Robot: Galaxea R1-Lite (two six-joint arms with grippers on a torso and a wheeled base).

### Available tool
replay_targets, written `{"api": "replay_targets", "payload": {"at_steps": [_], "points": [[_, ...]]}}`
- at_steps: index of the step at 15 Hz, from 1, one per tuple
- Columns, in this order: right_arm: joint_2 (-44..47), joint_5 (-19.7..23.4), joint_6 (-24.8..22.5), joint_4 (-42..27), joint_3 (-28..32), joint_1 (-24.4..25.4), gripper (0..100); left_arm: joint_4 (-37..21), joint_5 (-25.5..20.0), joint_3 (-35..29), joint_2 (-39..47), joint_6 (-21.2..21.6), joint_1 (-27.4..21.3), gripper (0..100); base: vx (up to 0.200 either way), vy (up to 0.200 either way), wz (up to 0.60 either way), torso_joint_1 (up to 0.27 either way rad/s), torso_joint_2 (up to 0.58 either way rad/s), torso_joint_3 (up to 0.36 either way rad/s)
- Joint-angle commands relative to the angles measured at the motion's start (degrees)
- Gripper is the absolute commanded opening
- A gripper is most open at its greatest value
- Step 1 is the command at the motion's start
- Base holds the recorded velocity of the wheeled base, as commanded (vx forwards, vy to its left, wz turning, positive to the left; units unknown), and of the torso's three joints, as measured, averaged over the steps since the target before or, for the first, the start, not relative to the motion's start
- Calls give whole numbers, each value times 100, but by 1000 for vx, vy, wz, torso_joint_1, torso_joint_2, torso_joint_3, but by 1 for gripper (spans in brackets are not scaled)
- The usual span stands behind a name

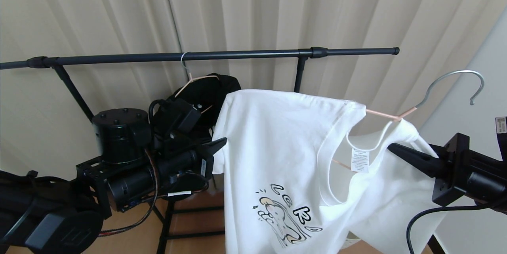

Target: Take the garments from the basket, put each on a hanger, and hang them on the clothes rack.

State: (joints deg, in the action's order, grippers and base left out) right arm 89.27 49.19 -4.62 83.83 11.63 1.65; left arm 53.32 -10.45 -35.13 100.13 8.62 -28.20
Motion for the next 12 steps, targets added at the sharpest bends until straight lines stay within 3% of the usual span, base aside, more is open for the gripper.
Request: {"api": "replay_targets", "payload": {"at_steps": [1,12], "points": [[3,3,-4,-7,-3,2,0,3,8,15,-73,-1,60,0,0,0,0,0,0,0],[-6,3,5,-7,6,-6,0,-6,8,332,-416,-18,622,0,0,0,0,0,0,0]]}}
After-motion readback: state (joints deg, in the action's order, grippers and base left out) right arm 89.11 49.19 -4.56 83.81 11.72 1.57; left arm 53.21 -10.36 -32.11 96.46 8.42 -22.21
